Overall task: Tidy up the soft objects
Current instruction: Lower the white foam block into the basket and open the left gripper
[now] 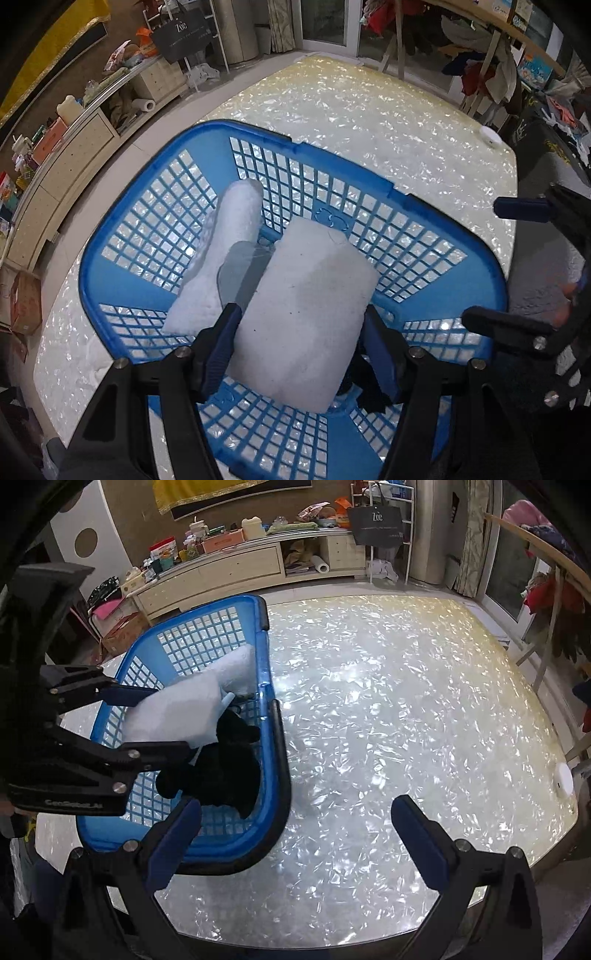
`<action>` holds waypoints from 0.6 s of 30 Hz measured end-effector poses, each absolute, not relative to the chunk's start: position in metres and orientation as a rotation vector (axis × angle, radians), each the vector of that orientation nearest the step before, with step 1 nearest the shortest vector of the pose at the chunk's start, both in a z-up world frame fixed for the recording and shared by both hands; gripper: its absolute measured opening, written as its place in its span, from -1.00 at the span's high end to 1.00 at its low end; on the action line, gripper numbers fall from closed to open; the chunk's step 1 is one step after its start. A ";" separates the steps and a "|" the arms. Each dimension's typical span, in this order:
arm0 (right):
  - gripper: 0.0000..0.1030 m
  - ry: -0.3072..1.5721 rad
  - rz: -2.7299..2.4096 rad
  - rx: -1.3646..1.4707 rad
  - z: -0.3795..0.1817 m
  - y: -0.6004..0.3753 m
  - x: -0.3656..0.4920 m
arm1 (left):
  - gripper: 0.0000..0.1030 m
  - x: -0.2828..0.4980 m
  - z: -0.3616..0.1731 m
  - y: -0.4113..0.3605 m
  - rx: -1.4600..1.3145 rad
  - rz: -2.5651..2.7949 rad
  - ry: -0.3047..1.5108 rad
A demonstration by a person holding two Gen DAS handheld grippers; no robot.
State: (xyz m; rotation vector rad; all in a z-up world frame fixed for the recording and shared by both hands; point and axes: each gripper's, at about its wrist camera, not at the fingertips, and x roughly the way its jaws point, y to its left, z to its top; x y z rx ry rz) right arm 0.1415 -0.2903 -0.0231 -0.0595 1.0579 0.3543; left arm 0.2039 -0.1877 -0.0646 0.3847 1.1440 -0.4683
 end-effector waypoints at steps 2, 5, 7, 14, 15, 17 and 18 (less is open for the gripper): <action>-1.00 1.061 0.358 -0.051 -0.025 -0.292 0.142 | -0.25 0.206 -0.068 -0.190 0.389 -0.468 1.148; -1.00 1.064 0.365 -0.039 -0.027 -0.295 0.143 | -0.35 0.209 -0.072 -0.193 0.406 -0.466 1.153; -1.00 1.066 0.371 -0.028 -0.026 -0.296 0.142 | -0.42 0.208 -0.073 -0.195 0.417 -0.462 1.154; -1.00 1.067 0.383 -0.014 -0.024 -0.297 0.140 | -0.65 0.206 -0.064 -0.191 0.398 -0.455 1.131; -1.00 1.069 0.385 -0.007 -0.024 -0.297 0.140 | -0.68 0.205 -0.061 -0.189 0.386 -0.453 1.124; -1.00 1.068 0.390 -0.003 -0.021 -0.296 0.138 | -0.74 0.203 -0.056 -0.185 0.379 -0.450 1.118; -1.00 1.065 0.392 -0.003 -0.020 -0.296 0.138 | -0.74 0.201 -0.053 -0.184 0.377 -0.445 1.116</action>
